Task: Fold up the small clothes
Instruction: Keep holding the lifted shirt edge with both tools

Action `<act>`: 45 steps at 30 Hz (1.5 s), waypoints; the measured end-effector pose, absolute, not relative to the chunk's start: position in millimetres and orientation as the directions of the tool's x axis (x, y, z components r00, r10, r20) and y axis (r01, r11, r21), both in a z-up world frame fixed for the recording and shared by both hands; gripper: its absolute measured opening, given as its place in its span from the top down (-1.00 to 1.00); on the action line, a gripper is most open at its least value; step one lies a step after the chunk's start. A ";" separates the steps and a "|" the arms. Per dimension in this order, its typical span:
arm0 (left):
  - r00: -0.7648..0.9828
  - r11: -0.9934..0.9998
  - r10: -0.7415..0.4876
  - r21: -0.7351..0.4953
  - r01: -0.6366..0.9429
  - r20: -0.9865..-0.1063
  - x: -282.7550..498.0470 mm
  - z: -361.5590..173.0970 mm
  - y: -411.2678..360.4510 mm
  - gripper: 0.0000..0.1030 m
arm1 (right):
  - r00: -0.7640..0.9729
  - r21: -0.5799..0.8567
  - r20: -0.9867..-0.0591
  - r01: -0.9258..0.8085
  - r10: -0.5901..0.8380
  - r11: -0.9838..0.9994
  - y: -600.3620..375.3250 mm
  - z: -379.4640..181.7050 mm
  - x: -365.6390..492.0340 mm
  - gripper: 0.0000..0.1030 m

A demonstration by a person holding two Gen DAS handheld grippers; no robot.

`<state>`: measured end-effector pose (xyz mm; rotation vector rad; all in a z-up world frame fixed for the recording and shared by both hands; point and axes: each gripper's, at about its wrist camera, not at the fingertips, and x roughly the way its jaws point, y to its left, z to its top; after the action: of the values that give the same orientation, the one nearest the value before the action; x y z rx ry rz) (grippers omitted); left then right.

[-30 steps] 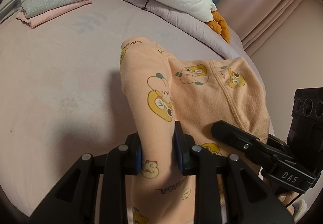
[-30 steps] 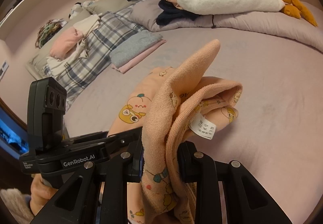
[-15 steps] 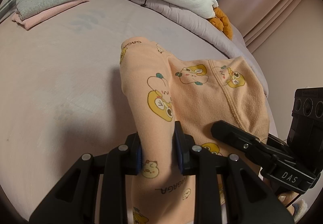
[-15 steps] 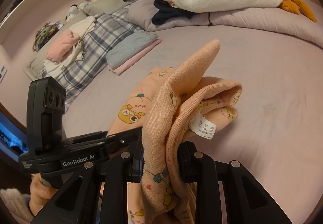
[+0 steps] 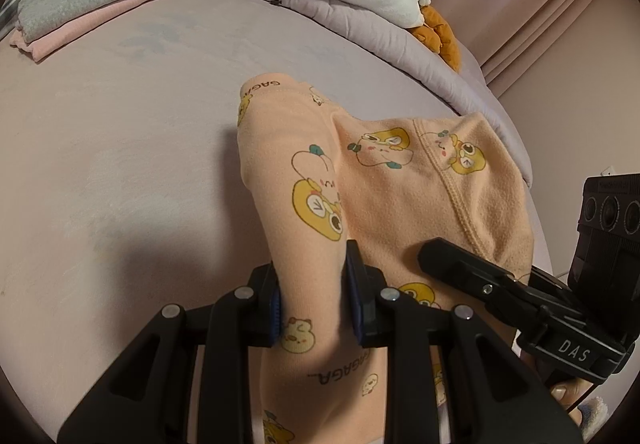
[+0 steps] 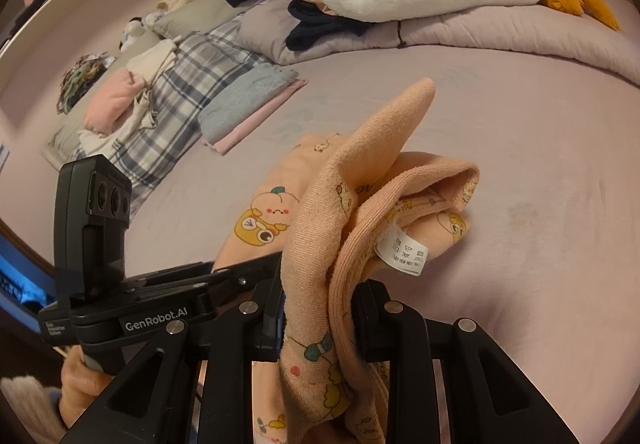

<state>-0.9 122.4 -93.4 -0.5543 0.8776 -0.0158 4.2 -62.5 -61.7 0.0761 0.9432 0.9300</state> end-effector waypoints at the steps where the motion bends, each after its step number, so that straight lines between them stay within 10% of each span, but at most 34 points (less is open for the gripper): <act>1: 0.648 0.860 -0.236 -0.465 -0.207 -0.724 0.0 -93.0 122.3 0.50 | 0.245 0.434 -0.659 -0.648 0.711 0.626 -62.8 -61.5 5.2 0.46; 45: 0.632 0.875 -0.240 -0.446 -0.188 -0.737 22.9 -99.7 113.3 0.50 | 0.259 0.451 -0.656 -0.618 0.709 0.644 -68.9 -65.1 17.1 0.46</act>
<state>22.9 113.3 -99.7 -0.5217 0.8971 -0.0314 17.1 -68.9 -65.1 0.1105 0.9505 0.9016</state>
